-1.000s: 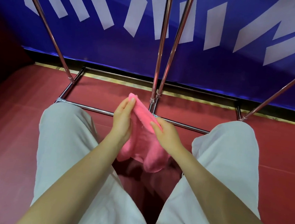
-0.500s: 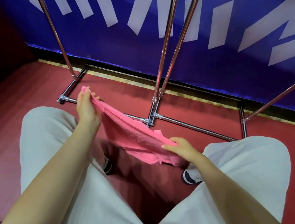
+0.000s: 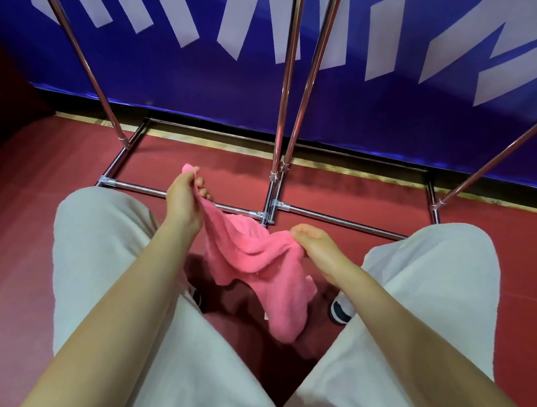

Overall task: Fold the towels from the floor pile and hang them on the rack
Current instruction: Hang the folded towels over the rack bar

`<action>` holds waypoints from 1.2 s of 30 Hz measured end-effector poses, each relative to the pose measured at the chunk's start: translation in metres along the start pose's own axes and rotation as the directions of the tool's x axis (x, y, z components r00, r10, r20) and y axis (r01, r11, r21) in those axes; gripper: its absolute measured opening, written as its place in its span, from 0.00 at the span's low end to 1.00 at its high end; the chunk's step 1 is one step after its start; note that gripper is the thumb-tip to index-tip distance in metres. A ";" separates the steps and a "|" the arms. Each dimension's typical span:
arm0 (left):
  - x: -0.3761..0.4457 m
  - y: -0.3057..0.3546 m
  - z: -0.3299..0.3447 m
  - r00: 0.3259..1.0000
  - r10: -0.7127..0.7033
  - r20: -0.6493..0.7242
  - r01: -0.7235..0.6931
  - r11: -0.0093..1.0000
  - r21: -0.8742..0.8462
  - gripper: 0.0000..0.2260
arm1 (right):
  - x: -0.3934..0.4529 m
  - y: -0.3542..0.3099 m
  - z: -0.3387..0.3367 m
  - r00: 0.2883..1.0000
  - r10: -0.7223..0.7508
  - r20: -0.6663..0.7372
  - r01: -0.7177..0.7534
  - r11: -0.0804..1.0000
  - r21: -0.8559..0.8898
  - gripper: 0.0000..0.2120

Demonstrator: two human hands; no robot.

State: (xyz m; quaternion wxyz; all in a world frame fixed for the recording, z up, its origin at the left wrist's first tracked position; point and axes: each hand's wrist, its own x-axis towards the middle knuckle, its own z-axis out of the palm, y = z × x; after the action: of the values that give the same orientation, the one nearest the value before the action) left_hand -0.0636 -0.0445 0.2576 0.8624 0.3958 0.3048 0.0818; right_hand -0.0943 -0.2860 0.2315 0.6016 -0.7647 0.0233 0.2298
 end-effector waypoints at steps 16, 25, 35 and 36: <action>-0.062 -0.075 0.039 0.896 0.004 0.444 -0.301 0.741 0.600 0.11 | 0.006 -0.039 -0.001 0.815 -0.528 -0.239 0.442 0.833 -0.333 0.06; -0.060 -0.063 0.029 0.875 0.159 0.457 -0.428 0.696 0.576 0.06 | 0.008 -0.033 0.006 0.860 -0.482 -0.167 0.416 0.852 -0.317 0.05; -0.027 -0.043 0.013 0.978 0.207 0.009 -0.196 0.912 0.360 0.08 | 0.015 0.003 0.000 0.940 -0.340 0.004 0.305 0.839 -0.450 0.08; -0.022 -0.038 0.010 0.977 0.211 -0.044 -0.186 0.929 0.319 0.09 | 0.016 0.007 -0.002 0.948 -0.318 0.008 0.285 0.837 -0.468 0.09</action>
State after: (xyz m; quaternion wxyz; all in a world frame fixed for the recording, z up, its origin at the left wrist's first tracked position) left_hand -0.0793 -0.0843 0.2448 0.7636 0.5528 0.3054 0.1346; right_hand -0.0819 -0.2856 0.2194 0.4292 -0.8874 -0.1317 0.1044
